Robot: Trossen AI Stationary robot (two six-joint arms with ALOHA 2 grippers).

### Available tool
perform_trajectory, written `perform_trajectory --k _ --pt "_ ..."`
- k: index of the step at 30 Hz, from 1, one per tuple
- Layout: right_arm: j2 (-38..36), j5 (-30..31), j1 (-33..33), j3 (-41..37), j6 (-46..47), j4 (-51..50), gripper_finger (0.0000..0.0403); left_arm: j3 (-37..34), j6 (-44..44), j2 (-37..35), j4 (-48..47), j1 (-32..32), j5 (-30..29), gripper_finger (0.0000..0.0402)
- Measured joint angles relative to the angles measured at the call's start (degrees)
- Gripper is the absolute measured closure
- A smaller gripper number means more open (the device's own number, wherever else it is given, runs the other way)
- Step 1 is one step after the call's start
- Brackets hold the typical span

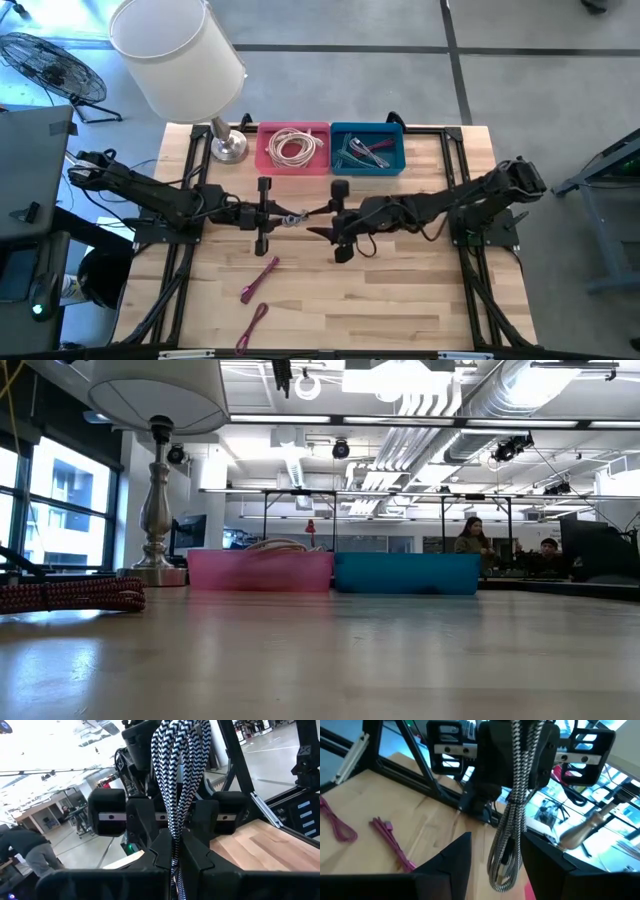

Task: Pick & Place USB Port
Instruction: Put the small black and white charger cable into the blue bin

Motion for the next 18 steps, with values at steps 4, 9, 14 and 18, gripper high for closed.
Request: perform_trajectory --k 4,9,14,18 --pt "0.00 -1.97 -0.93 0.00 0.03 1.11 0.0242 0.00 0.45 0.00 0.02 0.00 -0.02 0.0394" --pt "0.98 -2.63 -1.56 0.00 -0.01 3.00 0.0242 0.00 0.60 0.00 0.07 0.00 -0.02 0.0394" --pt "4.41 -4.62 -2.27 0.00 -2.29 7.26 0.0242 0.00 1.25 0.07 -0.08 0.00 0.03 0.0394" --pt "5.63 -2.41 -2.26 0.00 -6.35 9.42 0.0246 0.01 1.50 0.07 -0.11 0.02 0.00 0.0394"
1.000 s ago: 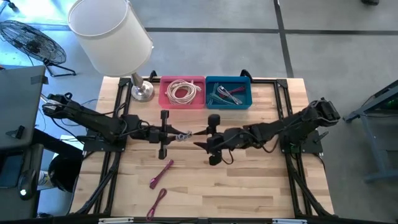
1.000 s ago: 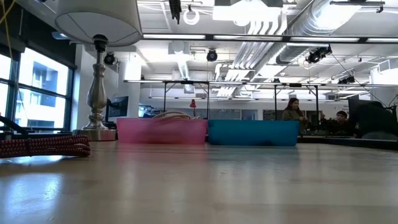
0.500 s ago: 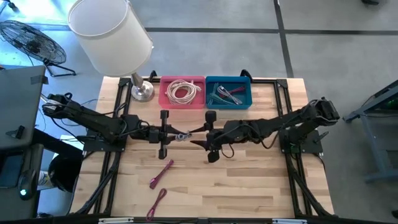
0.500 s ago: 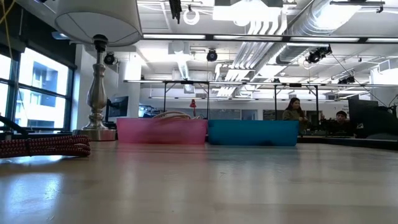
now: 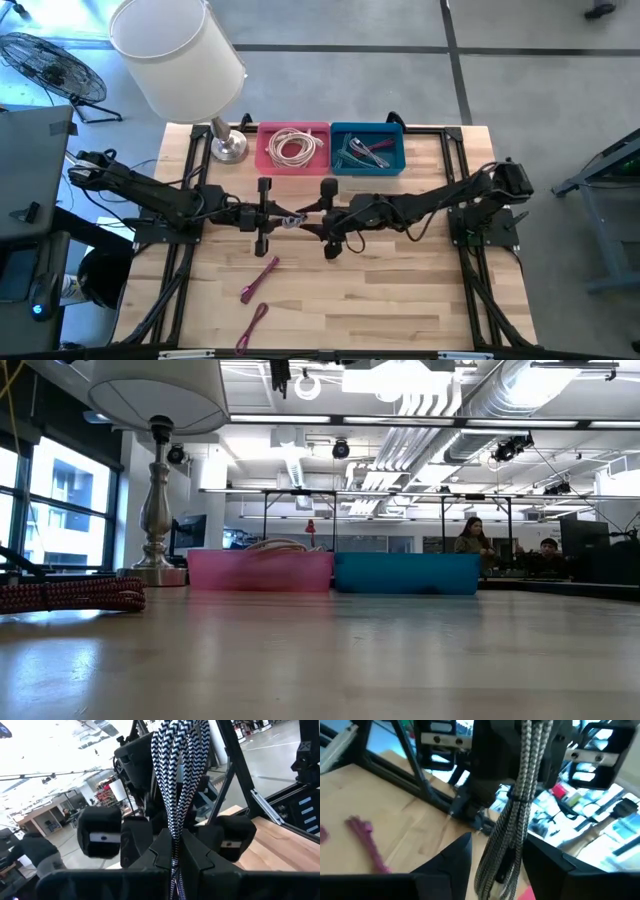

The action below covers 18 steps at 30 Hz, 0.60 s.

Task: Pick & Place USB Port
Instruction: Put the small black and white charger cable into the blue bin

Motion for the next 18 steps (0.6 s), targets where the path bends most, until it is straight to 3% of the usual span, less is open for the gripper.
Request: perform_trajectory --k 3,7,18 --pt "0.01 0.93 0.42 0.16 -1.81 1.46 0.0281 0.01 0.00 0.00 -0.27 0.00 0.02 0.0394" --pt "0.01 1.02 0.42 1.41 -3.67 -1.09 0.0377 0.01 0.00 0.00 -0.71 -0.01 0.19 0.0394" --pt "-0.01 4.73 0.44 2.71 -2.35 -5.40 0.0380 0.04 1.00 -0.04 -0.33 0.00 -1.11 0.0298"
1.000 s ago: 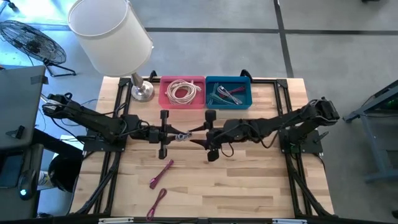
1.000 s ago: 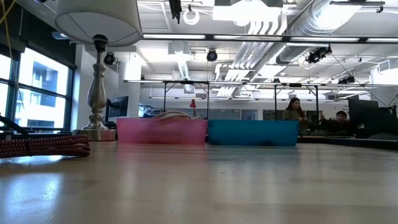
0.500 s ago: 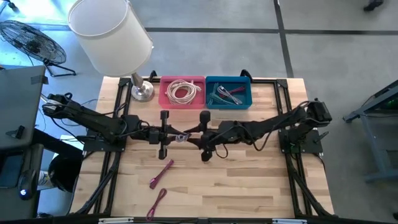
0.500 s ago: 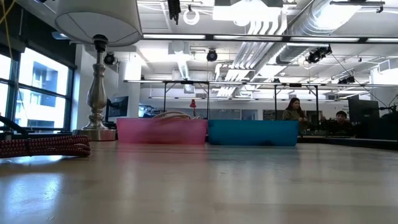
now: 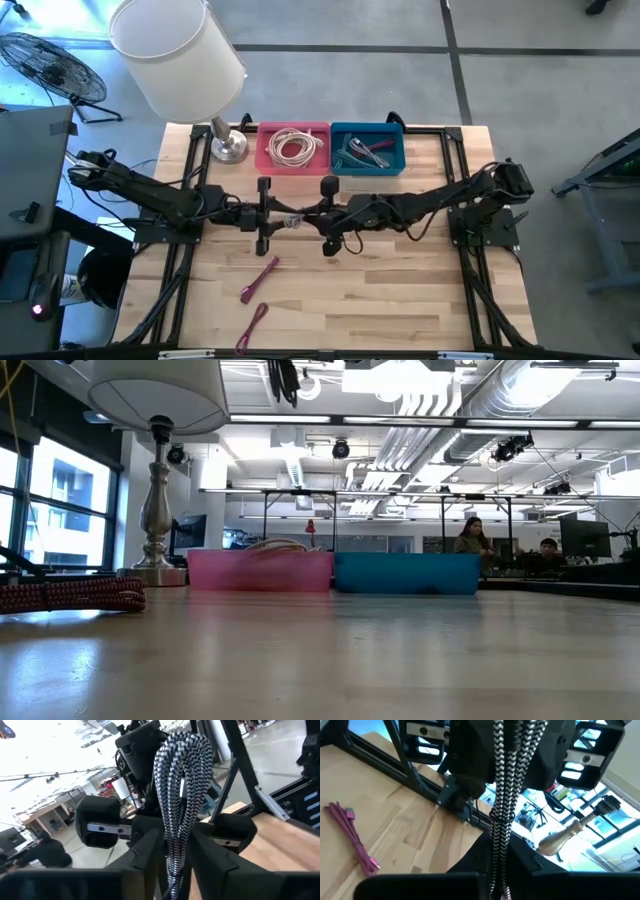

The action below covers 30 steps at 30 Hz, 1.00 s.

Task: Pick & Place USB Port
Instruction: Put the small black and white charger cable into the blue bin

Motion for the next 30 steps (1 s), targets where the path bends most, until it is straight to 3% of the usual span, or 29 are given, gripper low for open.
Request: perform_trajectory --k 8,14,17,20,22,24,27,30 --pt "-0.43 6.31 0.11 0.00 -1.76 -2.57 0.0381 0.33 0.93 -2.54 -2.05 -0.02 -0.04 0.0233" --pt "-4.50 19.14 0.12 -0.02 -3.87 -9.94 0.0381 3.47 0.83 -11.42 -22.41 -0.07 -7.49 0.0219" --pt "-8.05 27.07 -1.36 0.00 -3.89 -18.61 0.0381 3.65 0.66 -14.82 -29.26 -0.02 -11.63 0.0218" --pt "-11.78 30.30 -5.77 0.00 -1.83 -28.83 0.0381 3.61 0.68 -16.63 -34.05 -0.02 -15.30 0.0218" --pt "-13.82 27.32 -10.25 -0.02 1.47 -33.93 0.0381 3.61 0.68 -17.01 -36.48 -0.02 -17.11 0.0218" --pt "-15.64 20.34 -15.47 -0.02 5.15 -37.55 0.0382 3.61 0.87 -16.94 -37.84 -0.02 -18.63 0.0218" --pt "-17.15 10.03 -23.79 -0.02 9.82 -38.97 0.0382 3.61 0.93 -16.74 -38.97 -0.02 -20.26 0.0218" --pt "-17.27 3.84 -30.71 0.00 12.45 -39.71 0.0382 3.61 0.92 -16.72 -39.83 -0.02 -21.56 0.0218"
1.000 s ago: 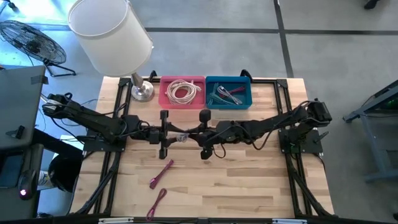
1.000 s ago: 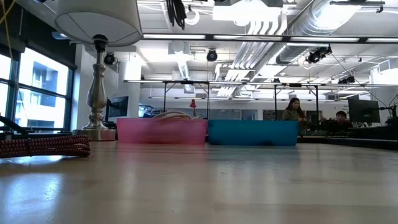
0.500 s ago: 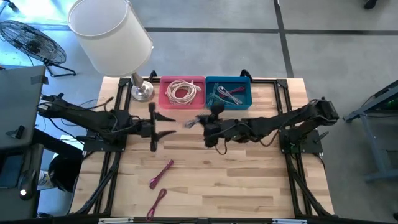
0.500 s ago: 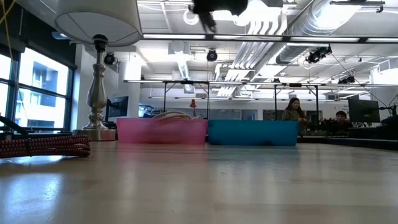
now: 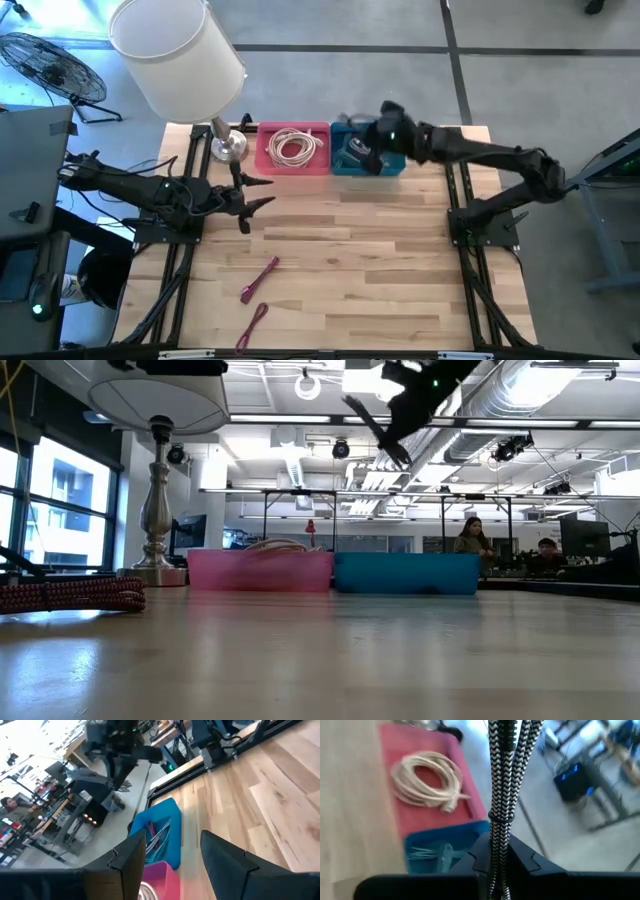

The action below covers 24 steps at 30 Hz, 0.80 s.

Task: Pick & Place USB Port
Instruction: Put the small black and white charger cable into the blue bin

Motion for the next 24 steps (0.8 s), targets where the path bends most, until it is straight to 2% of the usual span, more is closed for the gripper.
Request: perform_trajectory --k 4,8,12,20,22,24 --pt "1.31 -5.26 -5.81 0.00 1.64 -2.78 0.0382 -0.04 -0.92 0.00 -2.03 0.00 -0.02 0.0218" --pt "3.91 -6.40 -9.00 -0.02 1.84 -6.10 0.0382 -0.04 -1.00 0.00 -4.52 0.00 -1.49 0.0218" --pt "7.18 -8.13 -10.75 -0.02 1.91 -9.26 0.0382 -0.05 -2.68 0.40 -7.33 0.00 -4.13 0.0218" --pt "11.89 -8.24 -11.08 -0.02 3.76 -11.05 0.0382 -0.13 -3.45 3.06 -8.32 0.00 -4.22 0.0218" --pt "12.07 -7.91 -11.08 -0.02 5.25 -10.18 0.0369 -0.11 -3.47 3.50 -8.31 0.00 -4.65 0.0218" --pt "12.07 -7.30 -10.97 -0.04 6.86 -9.54 0.0337 -0.13 -3.47 3.63 -8.35 0.00 -4.63 0.0218"
